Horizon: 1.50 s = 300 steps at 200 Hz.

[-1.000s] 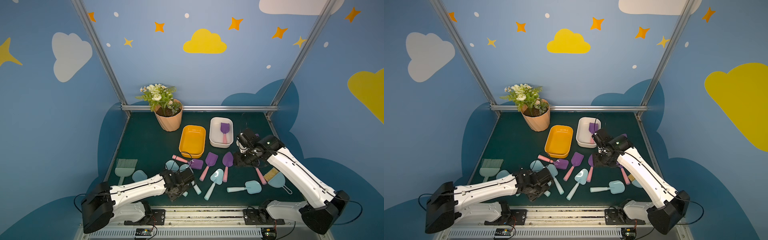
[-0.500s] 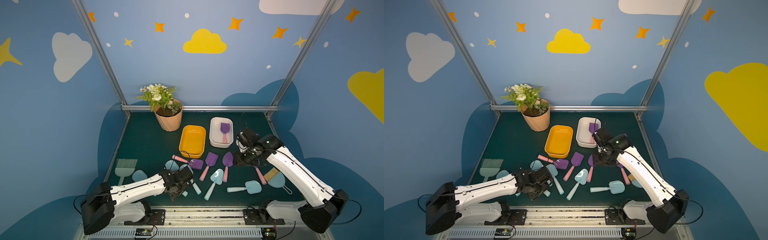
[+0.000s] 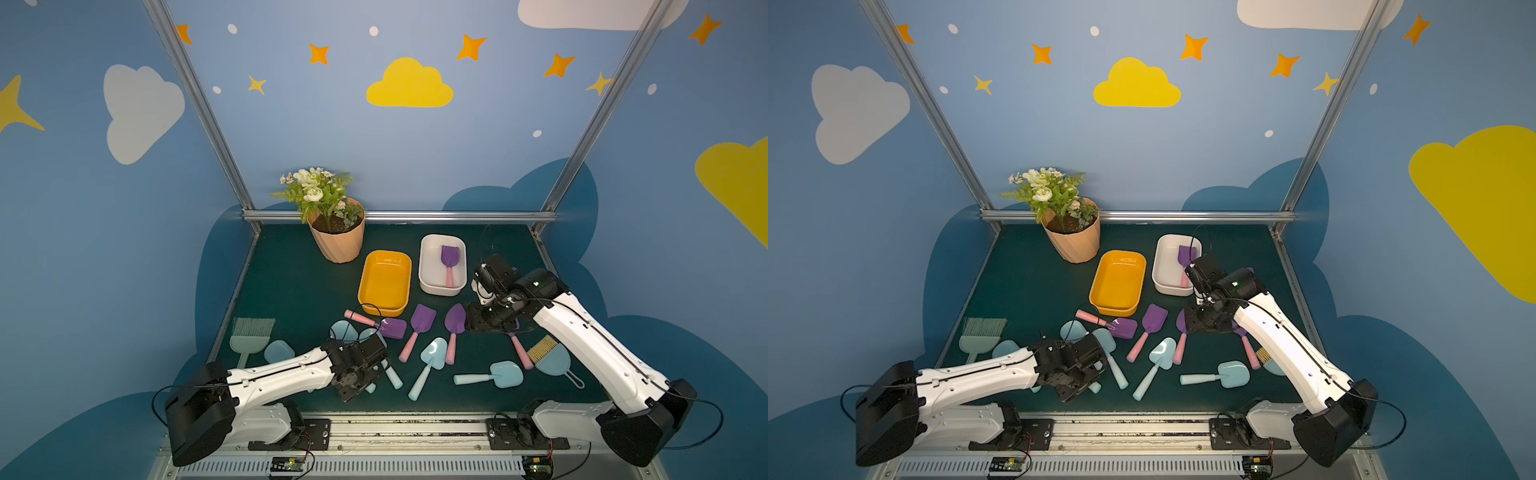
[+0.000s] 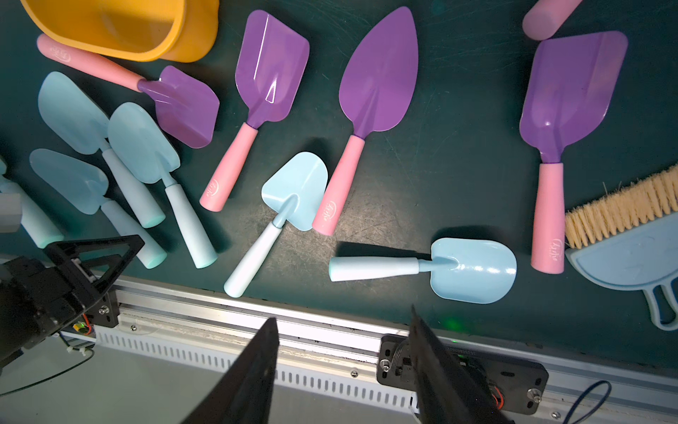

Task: Sort the small shovels by color and place them into the storage box
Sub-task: Pick up the shovel from the center of the board.

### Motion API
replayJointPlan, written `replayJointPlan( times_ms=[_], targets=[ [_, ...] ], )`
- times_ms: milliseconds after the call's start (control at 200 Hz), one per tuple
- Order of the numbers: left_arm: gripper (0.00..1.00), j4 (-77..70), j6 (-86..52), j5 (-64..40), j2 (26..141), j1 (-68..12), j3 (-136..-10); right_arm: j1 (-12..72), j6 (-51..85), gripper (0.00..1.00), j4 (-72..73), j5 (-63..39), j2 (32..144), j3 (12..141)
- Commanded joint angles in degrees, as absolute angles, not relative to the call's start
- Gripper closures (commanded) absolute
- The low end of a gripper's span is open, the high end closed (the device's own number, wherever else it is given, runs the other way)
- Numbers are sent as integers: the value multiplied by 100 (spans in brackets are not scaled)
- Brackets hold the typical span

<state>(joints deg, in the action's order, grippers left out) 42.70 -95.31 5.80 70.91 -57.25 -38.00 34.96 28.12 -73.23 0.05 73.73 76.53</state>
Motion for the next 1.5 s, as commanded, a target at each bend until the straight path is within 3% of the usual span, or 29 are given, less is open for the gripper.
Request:
replayJointPlan(
  times_ms=[0,546,806,1346,1497],
  targets=[
    [47,4307,-9448,528,7116,-5696,-3719,3472,2760,42,-7298,-48,7365,7639],
    [52,4160,-9413,346,7368,-5783,-3764,3456,2543,42,-7296,-463,7471,7673],
    [62,4131,-9420,299,7384,-5843,-3738,3445,2514,42,-7328,-426,7418,7676],
    [72,4105,-9650,334,7154,-5955,-3472,3437,2531,42,-7330,-470,7405,7640],
    [80,4100,-9668,358,7138,-5979,-3471,3438,2531,42,-7331,-466,7373,7632]
  ],
)
